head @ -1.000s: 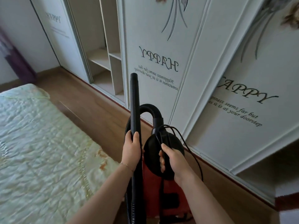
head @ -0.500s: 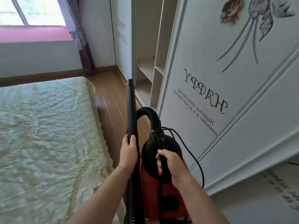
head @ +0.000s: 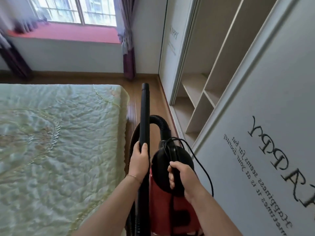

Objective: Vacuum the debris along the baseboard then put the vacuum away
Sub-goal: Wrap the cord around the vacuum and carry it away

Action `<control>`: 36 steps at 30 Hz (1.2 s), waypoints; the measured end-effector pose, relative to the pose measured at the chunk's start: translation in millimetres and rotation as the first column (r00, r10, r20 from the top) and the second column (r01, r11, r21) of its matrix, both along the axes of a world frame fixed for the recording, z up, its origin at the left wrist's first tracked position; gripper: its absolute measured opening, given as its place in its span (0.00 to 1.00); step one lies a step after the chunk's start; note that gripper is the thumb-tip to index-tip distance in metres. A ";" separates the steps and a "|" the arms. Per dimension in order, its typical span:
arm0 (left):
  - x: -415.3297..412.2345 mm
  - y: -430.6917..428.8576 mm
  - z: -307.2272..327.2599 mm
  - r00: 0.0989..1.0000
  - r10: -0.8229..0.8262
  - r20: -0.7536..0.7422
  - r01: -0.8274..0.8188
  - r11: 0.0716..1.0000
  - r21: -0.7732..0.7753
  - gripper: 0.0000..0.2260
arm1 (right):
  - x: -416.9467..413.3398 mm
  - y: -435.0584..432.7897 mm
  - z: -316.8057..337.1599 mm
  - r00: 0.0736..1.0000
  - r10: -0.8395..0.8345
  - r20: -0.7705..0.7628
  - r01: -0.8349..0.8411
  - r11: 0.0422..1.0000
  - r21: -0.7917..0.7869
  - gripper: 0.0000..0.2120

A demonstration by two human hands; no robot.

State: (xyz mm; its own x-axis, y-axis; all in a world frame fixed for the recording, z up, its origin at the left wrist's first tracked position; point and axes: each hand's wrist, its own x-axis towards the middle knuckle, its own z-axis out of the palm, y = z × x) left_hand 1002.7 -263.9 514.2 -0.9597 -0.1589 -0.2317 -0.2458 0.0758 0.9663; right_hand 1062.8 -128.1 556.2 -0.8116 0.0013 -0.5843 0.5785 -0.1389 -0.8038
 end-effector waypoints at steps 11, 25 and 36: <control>-200.9 15.9 -4.3 0.989 0.148 -0.028 -0.150 0.987 -0.052 0.13 | -219.1 24.8 -12.6 0.996 0.093 -0.005 -0.093 0.994 -0.064 0.14; -483.5 19.0 -7.8 0.969 0.245 0.023 -0.242 0.966 -0.096 0.16 | -526.9 36.8 -19.5 0.959 0.283 0.013 -0.283 0.959 0.008 0.14; -723.9 -22.8 -4.5 0.993 0.102 0.063 -0.093 0.987 -0.134 0.14 | -753.3 -8.3 -36.0 0.970 0.232 0.074 -0.229 0.973 -0.040 0.13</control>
State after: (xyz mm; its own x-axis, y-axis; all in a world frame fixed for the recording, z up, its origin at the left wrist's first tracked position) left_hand 278.8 -286.7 509.8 -0.9205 -0.2842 -0.2681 -0.3242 0.1727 0.9301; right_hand 309.5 -136.3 520.2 -0.7401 -0.1995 -0.6422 0.6581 -0.0188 -0.7527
